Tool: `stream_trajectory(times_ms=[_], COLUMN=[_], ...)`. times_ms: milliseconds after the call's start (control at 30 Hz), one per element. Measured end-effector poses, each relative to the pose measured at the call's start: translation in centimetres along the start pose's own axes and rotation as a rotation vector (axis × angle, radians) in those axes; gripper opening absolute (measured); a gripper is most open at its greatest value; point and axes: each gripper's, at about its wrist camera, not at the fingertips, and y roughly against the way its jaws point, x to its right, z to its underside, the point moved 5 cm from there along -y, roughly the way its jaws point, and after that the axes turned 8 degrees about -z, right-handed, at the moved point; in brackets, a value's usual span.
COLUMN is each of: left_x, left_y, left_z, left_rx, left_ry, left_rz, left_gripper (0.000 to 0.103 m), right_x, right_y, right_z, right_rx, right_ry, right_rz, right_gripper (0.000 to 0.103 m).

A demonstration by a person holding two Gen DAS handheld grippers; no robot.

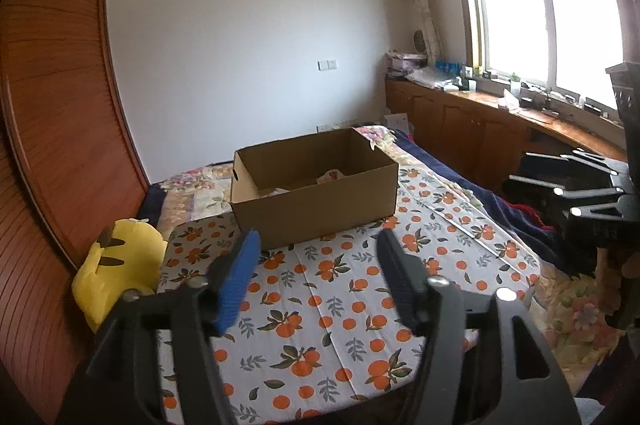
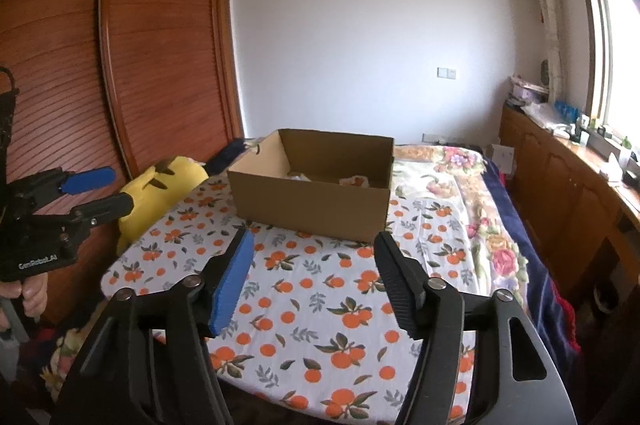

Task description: Organize snacks

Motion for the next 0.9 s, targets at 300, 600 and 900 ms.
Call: stream_trajectory(times_ms=[300,600,900], left_x=[0.0,-0.2,0.7], left_y=[1.5,2.9,3.7], left_z=[2.7,5.2,7.5], left_rx=[0.015,0.038,0.027], left_ry=[0.092,0.115,0.120], left_rz=[-0.037,-0.164,-0.171], left_gripper=[0.098,0.103,0.103], right_x=[0.3,0.5,0.0], right_y=[0.8,1.3,2.2], right_z=[3.3,6.5,8.1], right_rx=[0.012,0.008,0.040], right_ry=[-0.056,-0.088,-0.084], right_rz=[0.007,0.077,0.154], right_gripper=[0.095,0.103,0.103])
